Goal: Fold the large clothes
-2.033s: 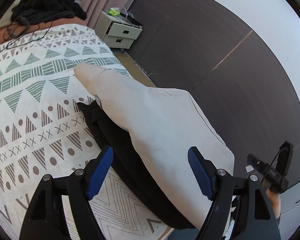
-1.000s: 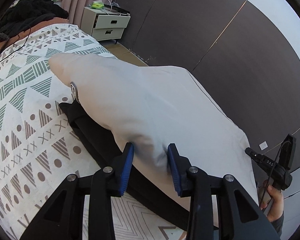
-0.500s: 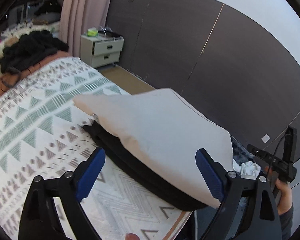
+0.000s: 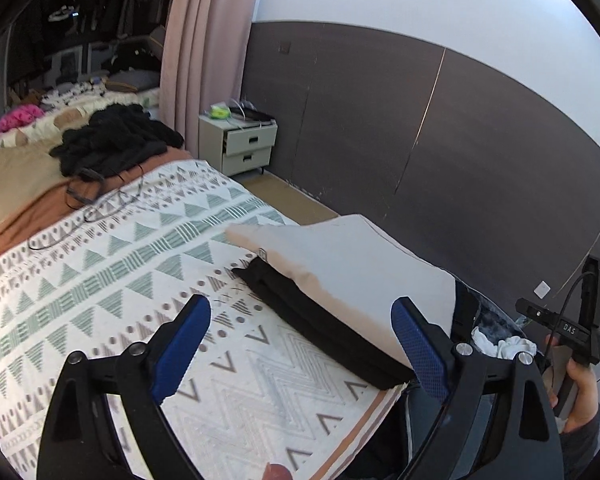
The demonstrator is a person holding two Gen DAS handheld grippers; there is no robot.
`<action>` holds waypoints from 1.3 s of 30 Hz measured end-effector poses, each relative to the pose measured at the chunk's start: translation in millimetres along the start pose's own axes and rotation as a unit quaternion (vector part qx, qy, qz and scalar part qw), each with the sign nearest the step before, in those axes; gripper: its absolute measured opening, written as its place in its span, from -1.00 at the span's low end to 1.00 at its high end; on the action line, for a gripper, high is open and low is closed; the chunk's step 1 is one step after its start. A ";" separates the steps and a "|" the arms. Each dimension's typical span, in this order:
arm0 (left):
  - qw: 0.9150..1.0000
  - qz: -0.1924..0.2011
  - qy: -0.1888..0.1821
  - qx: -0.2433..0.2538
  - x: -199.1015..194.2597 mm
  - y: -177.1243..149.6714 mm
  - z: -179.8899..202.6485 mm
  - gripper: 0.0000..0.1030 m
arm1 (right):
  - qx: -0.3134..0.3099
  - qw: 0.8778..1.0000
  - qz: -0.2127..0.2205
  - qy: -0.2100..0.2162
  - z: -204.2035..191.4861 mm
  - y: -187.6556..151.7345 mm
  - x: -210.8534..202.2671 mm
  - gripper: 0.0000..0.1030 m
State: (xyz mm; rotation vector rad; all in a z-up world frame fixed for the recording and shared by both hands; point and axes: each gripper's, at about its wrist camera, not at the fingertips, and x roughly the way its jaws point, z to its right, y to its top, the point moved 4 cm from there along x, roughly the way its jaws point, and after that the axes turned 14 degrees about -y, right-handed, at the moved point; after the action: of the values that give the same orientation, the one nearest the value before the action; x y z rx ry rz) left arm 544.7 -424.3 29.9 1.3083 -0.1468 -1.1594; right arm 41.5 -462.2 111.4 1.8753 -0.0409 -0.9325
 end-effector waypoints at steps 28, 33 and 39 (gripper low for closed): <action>0.991 0.114 0.061 0.019 -246.6 -103.7 -0.5 0.81 | -0.099 0.989 0.095 0.060 -51.9 -102.4 -107.8 1.00; 0.990 0.125 0.068 0.011 -274.5 -131.0 3.2 0.81 | -0.111 0.986 0.102 0.073 -55.3 -120.7 -115.7 1.00; 0.985 0.143 0.094 0.003 -301.5 -176.3 4.4 0.81 | -0.117 0.983 0.120 0.076 -55.0 -151.6 -127.9 1.00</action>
State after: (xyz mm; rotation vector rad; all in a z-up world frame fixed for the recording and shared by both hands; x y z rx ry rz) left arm 296.9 -178.4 41.5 1.3449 -0.1913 -0.7891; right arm -68.9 -291.9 77.4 1.6751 -0.0602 -0.6001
